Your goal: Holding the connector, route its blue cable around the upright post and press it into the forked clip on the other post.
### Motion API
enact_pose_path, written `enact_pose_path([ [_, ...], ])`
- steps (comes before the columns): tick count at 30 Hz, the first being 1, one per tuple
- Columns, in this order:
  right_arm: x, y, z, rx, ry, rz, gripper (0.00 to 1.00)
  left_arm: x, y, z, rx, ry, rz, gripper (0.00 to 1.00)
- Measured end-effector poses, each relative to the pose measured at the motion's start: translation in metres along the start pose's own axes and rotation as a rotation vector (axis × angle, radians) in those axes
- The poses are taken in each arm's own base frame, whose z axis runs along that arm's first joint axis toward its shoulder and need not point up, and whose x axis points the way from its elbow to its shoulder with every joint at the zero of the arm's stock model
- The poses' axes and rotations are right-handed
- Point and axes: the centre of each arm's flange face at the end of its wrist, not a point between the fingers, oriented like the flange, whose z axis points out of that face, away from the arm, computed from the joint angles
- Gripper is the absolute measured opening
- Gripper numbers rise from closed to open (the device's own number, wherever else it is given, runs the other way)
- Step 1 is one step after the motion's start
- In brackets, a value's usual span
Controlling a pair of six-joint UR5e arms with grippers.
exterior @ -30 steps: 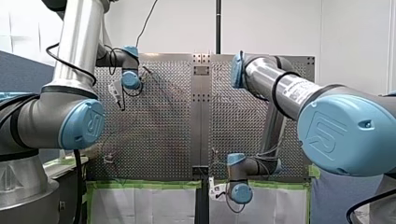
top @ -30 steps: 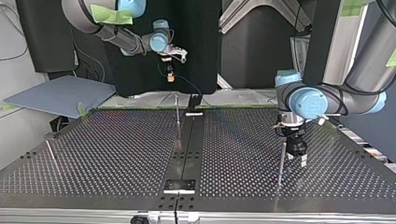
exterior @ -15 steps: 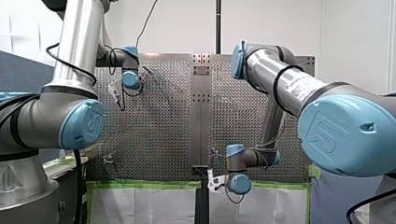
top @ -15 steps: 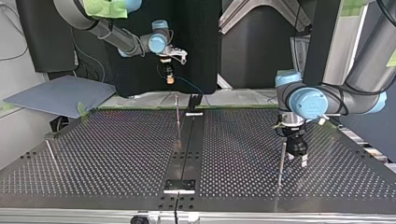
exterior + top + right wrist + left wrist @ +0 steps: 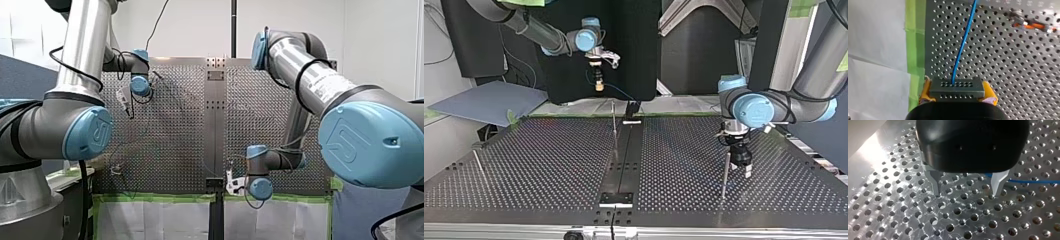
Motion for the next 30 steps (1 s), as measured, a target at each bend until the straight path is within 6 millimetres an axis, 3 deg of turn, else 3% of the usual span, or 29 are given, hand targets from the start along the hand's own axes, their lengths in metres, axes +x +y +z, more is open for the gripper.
enact_pose_path([
  [8,0.021,0.007,-0.02,-0.009,0.03,0.011,0.0,0.0,-0.001,-0.001,0.001,0.001,0.001,1.0],
  [19,0.005,0.019,-0.049,-0.019,0.016,0.018,0.0,0.001,0.0,-0.001,-0.011,0.001,0.005,1.0],
  [30,-0.001,0.051,-0.046,-0.041,0.009,0.024,0.0,0.002,-0.003,-0.004,-0.017,0.004,0.02,1.0],
])
